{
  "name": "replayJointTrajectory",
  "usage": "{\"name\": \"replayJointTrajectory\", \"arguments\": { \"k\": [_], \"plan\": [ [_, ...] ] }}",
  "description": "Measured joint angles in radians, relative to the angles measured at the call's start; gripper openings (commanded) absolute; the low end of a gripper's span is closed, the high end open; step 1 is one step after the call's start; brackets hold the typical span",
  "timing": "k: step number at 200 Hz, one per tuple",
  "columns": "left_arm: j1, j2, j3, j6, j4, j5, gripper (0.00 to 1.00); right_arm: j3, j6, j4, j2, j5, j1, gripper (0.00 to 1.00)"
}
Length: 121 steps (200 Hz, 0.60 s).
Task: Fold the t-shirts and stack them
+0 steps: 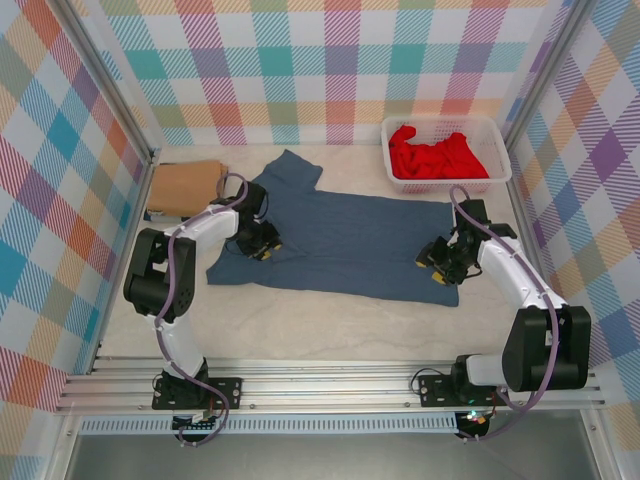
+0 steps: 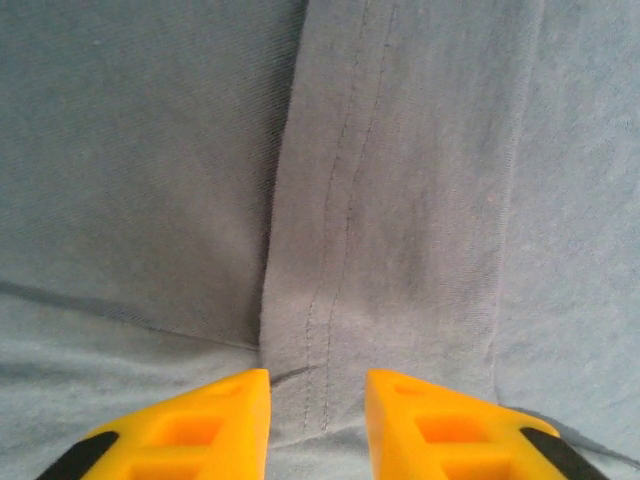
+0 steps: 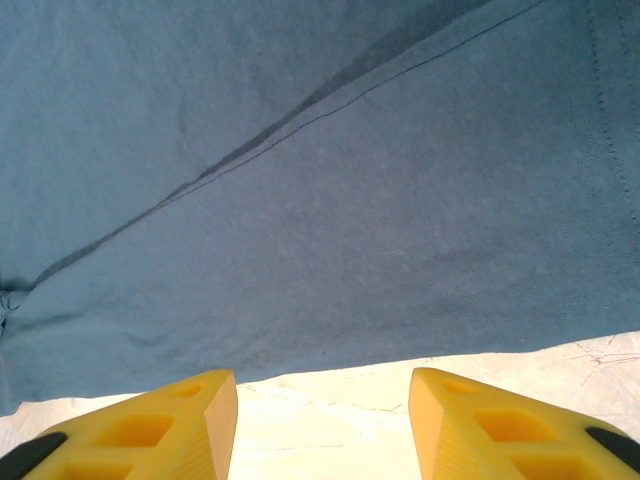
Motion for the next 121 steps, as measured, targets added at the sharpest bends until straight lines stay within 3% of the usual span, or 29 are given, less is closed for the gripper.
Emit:
{"name": "replayJointTrajectory", "arguments": {
  "k": [90,108,121],
  "plan": [
    [-0.032,0.019,0.005,0.012,-0.042,-0.030,0.31,0.000,0.000,0.003,0.001,0.000,0.000,0.48],
    [-0.035,0.026,0.004,0.011,-0.027,-0.030,0.25,0.000,0.000,0.003,0.001,-0.004,0.000,0.48],
    [-0.037,0.033,0.004,0.008,-0.016,-0.030,0.13,0.000,0.000,0.003,0.001,-0.011,0.000,0.48]
  ]
}}
